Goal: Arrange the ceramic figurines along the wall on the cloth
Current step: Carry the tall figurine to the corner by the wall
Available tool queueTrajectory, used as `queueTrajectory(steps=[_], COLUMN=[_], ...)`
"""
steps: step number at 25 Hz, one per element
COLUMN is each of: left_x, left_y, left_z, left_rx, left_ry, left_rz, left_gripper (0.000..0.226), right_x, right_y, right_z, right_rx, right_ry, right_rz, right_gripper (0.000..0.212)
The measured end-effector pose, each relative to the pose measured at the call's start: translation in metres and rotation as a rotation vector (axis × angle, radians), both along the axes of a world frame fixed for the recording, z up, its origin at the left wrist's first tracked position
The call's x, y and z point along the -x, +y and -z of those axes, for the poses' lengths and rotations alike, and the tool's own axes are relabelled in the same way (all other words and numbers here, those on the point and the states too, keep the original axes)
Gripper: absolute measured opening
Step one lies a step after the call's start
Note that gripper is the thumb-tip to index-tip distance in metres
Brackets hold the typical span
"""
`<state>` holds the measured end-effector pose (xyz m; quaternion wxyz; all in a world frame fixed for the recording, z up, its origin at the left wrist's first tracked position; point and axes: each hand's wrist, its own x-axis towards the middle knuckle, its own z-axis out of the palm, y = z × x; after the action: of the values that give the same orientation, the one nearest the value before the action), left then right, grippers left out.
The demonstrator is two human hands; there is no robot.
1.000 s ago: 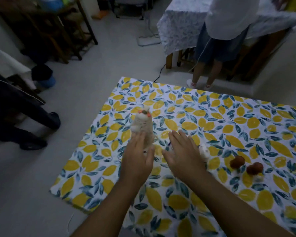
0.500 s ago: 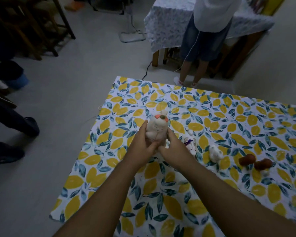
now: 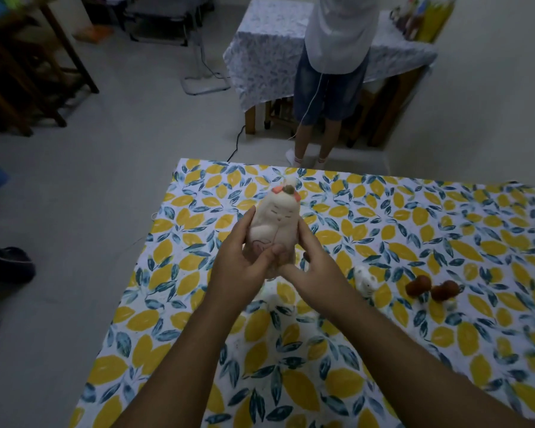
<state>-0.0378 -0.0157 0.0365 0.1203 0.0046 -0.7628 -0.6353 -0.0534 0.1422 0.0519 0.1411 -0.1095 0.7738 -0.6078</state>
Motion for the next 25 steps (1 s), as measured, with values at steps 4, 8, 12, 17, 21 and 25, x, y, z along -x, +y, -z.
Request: queueTrajectory(steps=[4, 8, 12, 17, 21, 25], left_x=[0.022, 0.059, 0.105, 0.178, 0.231, 0.278], left_y=[0.055, 0.147, 0.276, 0.45, 0.567, 0.651], left_z=[-0.052, -0.068, -0.059, -0.029, 0.001, 0.03], left_rx=[-0.089, -0.106, -0.11, -0.015, -0.02, -0.034], left_ry=[0.089, 0.066, -0.022, -0.1, -0.172, -0.257], left_rz=[0.085, 0.255, 0.408, 0.505, 0.598, 0.651], left_gripper=[0.058, 0.048, 0.042, 0.046, 0.04, 0.036], right_x=[0.01, 0.029, 0.051, 0.094, 0.135, 0.18], right_y=[0.054, 0.151, 0.271, 0.425, 0.525, 0.598], right_z=[-0.04, -0.051, -0.039, -0.006, 0.028, 0.062], right_rx=[0.068, 0.048, 0.04, 0.018, 0.015, -0.004], right_ry=[0.189, 0.232, 0.182, 0.133, 0.093, 0.096], right_rz=[0.117, 0.276, 0.487, 0.717, 0.91, 1.042], right_gripper=[0.083, 0.081, 0.086, 0.079, 0.067, 0.065])
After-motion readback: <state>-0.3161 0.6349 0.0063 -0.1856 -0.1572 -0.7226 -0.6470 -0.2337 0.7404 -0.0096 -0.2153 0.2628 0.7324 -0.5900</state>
